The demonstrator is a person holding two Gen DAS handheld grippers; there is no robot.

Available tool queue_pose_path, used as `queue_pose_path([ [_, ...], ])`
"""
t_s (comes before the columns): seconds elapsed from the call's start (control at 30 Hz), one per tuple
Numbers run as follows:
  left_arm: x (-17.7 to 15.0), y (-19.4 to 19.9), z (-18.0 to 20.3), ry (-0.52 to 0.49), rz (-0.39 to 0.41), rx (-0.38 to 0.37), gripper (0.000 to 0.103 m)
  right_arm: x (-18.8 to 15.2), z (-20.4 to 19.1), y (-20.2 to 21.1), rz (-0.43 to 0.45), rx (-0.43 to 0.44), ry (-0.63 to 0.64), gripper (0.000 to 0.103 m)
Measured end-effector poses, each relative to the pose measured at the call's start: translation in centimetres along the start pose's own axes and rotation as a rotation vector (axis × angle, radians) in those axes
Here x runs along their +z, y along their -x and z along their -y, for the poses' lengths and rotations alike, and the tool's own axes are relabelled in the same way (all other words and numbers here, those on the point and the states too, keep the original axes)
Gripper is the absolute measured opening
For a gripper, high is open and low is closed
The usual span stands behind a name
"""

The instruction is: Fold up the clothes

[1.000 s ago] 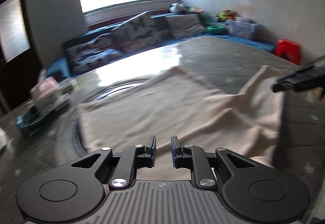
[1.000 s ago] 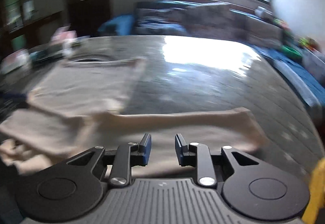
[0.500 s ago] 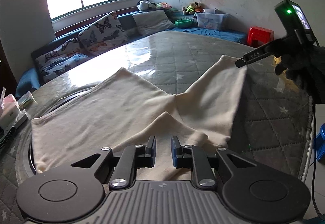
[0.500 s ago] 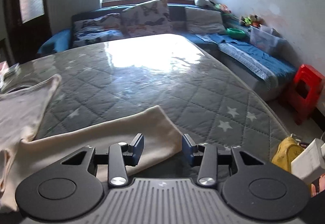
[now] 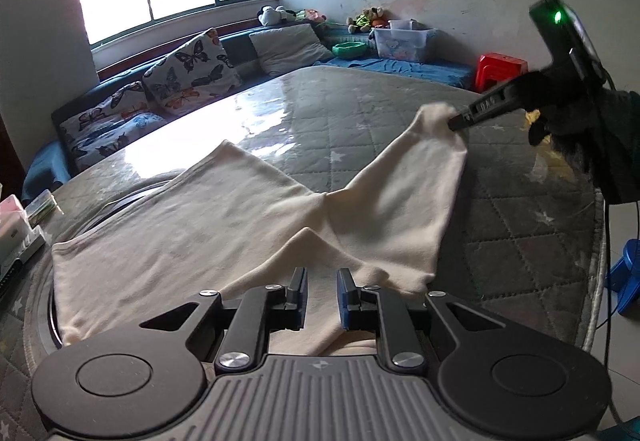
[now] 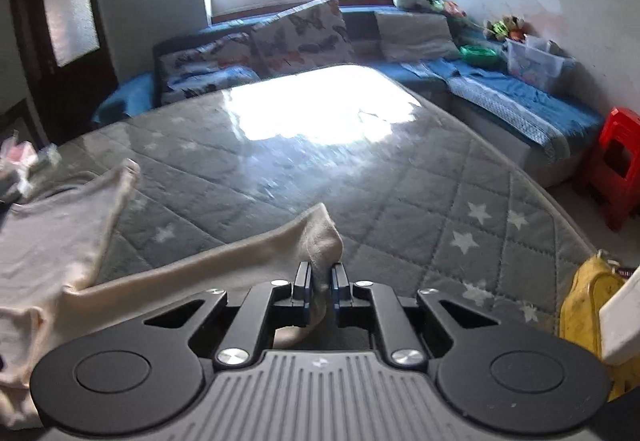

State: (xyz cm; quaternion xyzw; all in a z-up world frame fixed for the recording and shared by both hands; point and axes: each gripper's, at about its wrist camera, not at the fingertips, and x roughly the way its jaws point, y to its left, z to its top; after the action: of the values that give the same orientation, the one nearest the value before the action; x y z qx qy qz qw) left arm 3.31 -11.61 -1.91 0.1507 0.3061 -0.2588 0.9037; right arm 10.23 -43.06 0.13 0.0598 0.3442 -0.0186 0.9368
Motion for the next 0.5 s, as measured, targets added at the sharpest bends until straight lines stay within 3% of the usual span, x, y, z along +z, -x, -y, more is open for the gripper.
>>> queue_pose_path([
  [0.5, -0.8, -1.3, 1.0, -0.014, -0.016, -0.011, 0.017, 5.3, -7.7, 9.1, 0.177, 0.331, 0.118, 0.007],
])
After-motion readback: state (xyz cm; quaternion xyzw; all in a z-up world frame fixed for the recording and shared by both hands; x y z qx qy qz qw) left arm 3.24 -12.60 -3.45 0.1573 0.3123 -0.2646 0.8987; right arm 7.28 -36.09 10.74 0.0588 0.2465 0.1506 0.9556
